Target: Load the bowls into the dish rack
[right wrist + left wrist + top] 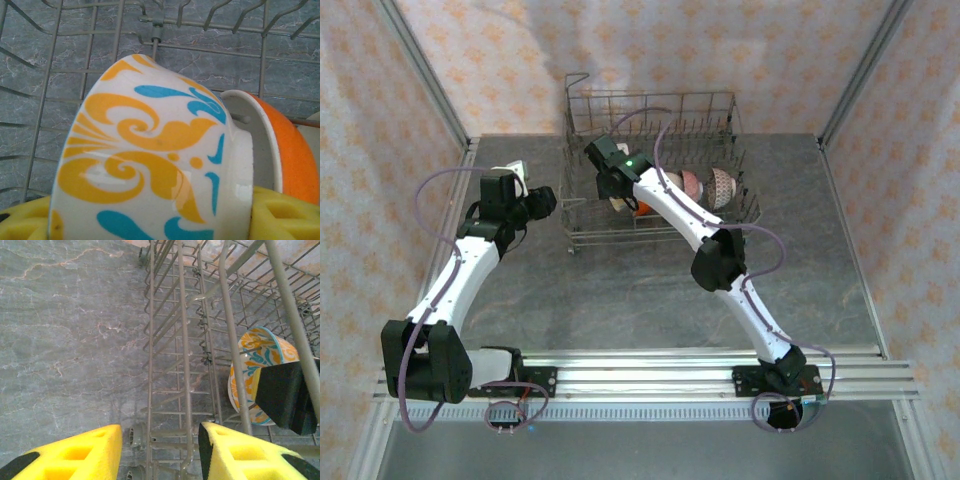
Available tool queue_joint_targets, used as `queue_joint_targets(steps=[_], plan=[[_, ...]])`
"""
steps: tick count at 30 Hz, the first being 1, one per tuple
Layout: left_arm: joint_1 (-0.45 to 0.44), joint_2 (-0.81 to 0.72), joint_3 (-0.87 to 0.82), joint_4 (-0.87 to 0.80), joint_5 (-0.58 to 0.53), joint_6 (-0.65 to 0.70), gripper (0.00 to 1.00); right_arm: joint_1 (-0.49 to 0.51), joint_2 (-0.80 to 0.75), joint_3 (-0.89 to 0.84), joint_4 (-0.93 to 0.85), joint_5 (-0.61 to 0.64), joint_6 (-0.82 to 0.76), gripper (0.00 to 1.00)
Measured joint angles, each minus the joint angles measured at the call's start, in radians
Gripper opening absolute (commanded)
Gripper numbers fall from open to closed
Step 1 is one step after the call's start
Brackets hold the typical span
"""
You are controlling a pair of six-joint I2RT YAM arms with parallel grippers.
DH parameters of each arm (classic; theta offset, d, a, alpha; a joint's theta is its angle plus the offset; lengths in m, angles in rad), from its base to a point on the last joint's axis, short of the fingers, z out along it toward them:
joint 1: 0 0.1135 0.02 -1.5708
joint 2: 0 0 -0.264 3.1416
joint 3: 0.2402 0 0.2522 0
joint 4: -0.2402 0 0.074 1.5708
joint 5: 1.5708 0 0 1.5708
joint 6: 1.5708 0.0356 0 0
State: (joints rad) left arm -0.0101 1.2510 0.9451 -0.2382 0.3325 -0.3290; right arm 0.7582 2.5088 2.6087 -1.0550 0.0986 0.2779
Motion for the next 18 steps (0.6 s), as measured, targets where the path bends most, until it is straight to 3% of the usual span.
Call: queue_joint_targets(steps=[18], plan=[[0.000, 0.000, -0.024, 0.003, 0.003, -0.011, 0.45, 0.006, 0.000, 0.000, -0.006, 0.022, -0.006, 0.61]])
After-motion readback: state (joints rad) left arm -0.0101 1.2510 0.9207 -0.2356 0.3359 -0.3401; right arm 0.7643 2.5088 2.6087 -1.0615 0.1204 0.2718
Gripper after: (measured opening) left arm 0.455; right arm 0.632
